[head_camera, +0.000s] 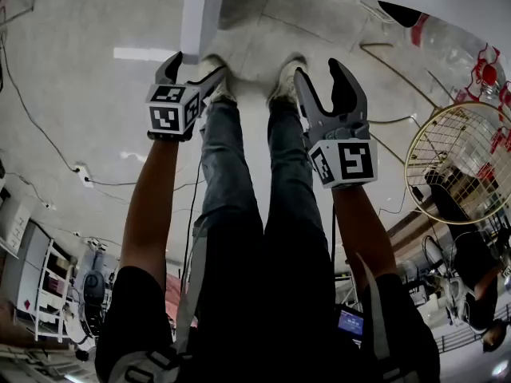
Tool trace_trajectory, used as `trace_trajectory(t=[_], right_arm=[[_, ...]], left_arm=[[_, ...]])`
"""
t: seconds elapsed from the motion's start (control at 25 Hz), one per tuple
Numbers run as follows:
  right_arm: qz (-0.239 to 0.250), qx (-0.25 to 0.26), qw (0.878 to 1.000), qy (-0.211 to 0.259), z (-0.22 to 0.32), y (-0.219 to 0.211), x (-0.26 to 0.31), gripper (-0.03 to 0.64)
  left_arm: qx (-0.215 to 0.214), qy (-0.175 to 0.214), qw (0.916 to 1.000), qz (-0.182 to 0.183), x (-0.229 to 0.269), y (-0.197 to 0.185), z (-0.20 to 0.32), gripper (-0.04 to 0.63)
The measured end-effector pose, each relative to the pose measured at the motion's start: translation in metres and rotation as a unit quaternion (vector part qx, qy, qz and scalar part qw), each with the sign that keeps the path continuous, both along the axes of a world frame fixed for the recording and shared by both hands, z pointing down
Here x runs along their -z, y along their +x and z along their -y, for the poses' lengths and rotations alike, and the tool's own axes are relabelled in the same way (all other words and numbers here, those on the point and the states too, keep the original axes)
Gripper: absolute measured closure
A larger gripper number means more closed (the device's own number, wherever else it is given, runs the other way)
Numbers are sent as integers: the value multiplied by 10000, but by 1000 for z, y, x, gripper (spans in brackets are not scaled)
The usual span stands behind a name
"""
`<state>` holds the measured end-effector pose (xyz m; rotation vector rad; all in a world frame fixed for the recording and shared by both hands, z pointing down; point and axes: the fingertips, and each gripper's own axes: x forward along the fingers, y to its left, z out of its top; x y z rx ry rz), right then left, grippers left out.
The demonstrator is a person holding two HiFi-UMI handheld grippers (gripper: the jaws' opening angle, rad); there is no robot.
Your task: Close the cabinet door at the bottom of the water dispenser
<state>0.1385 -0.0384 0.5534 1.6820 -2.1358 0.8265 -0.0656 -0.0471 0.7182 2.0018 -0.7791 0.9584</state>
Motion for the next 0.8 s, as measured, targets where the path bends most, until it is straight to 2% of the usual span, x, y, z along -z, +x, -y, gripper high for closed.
trace_trajectory(t=[0.32, 0.8], right_arm=[[7, -189, 9998, 63, -12, 25, -4, 370], [6, -453, 9990, 48, -45, 70, -5, 370]], left_arm=[[-419, -104, 9991, -55, -1, 42, -21, 121], [-553, -126, 9981, -234, 3, 97, -32, 123]])
